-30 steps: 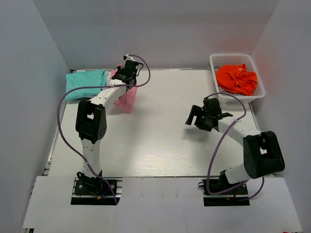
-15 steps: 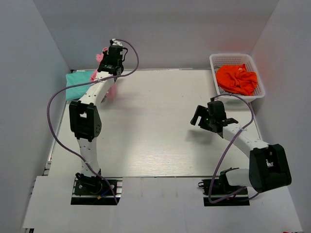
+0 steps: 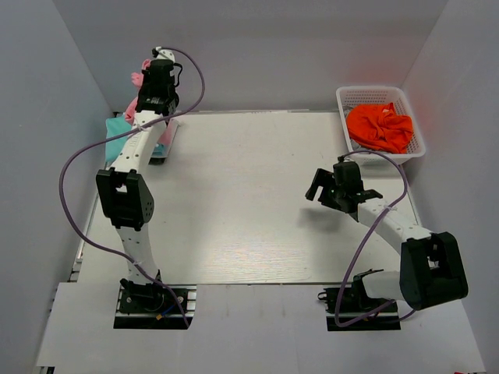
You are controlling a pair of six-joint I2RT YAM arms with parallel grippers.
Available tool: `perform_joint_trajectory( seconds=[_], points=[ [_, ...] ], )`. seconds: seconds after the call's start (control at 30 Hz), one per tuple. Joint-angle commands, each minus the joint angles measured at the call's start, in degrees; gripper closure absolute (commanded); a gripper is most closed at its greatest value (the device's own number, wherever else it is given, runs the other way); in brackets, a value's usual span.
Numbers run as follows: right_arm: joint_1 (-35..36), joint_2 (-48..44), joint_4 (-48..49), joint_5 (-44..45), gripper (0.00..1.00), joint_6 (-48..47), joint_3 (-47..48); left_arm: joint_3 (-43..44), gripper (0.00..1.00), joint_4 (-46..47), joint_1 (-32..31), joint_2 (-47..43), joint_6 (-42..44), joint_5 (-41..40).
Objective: Fold and stack the t-shirts
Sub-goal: Put the neatly folded tshirt into the corner of the board with the left arm
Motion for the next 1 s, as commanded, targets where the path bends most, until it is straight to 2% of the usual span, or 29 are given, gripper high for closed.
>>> perform_joint_trajectory(
  seconds=[0.0, 0.17, 0.77, 0.97],
  points=[
    [-0.21, 1.32, 1.88, 0.16, 0.10, -0.33, 1.84, 2.31, 1.00, 2.66, 1.34, -3.43, 0.53, 0.19],
    [-0.21, 2.73, 2.40, -0.63, 0.10, -0.24, 2.81, -0.32, 1.00, 4.49, 2.40, -2.81, 0.53, 0.80],
    [-0.12, 7.65, 1.61, -0.01, 0.10, 0.37, 7.55, 0.90, 1.00, 5.56, 9.95, 5.62, 0.00, 6.17],
    [-0.12, 9.14, 2.23, -1.15, 0.10, 0.37, 8.52, 0.37, 1.00, 8.11, 12.24, 7.47, 3.24, 6.17]
  ],
)
